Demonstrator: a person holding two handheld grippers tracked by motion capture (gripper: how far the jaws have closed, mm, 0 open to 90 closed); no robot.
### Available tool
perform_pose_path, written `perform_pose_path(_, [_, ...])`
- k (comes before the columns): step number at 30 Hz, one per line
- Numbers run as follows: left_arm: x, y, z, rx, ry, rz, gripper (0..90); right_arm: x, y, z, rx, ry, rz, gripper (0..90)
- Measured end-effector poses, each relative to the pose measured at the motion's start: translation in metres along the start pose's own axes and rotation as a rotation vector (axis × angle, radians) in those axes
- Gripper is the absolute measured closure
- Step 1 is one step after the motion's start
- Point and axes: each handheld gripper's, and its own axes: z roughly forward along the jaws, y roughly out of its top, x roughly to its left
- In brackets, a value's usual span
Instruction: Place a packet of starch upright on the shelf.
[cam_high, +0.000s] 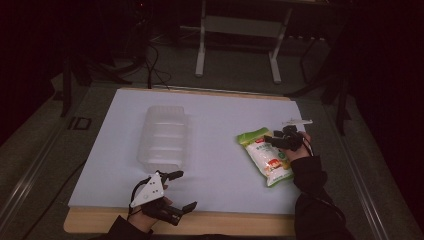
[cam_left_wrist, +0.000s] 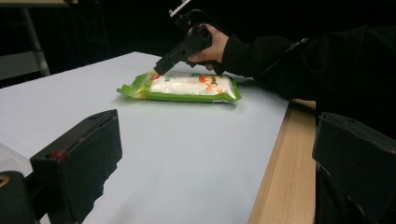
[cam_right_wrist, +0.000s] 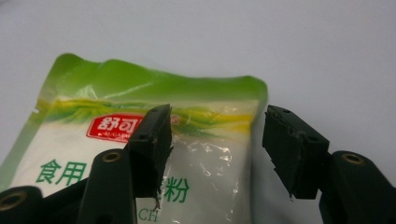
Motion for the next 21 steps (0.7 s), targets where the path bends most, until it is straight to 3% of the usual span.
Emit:
perform_pose_path(4, [0.000,0.000,0.001,0.004,-0.003,0.000,1.8,-0.001,-0.001,0.003,0.031,0.006,0.028,40.7])
perform_pose_path(8, [-0.001,-0.001,0.002,0.014,-0.009,0.006,1.8,-0.006,-0.003,0.006,0.065,0.051,0.115,45.6])
perform_pose_path(10, [-0.001,-0.001,0.003,0.015,-0.011,0.007,1.8,-0.004,-0.002,0.006,0.078,0.073,0.115,54.0])
perform_pose_path(19, [-0.002,-0.002,0.005,0.025,-0.018,0.008,1.8,0.005,0.005,0.007,0.151,0.013,0.086,73.5])
perform_pose_path(21, [-0.002,-0.002,0.005,0.027,-0.019,0.009,1.8,0.007,0.006,0.007,0.162,-0.009,0.074,81.2])
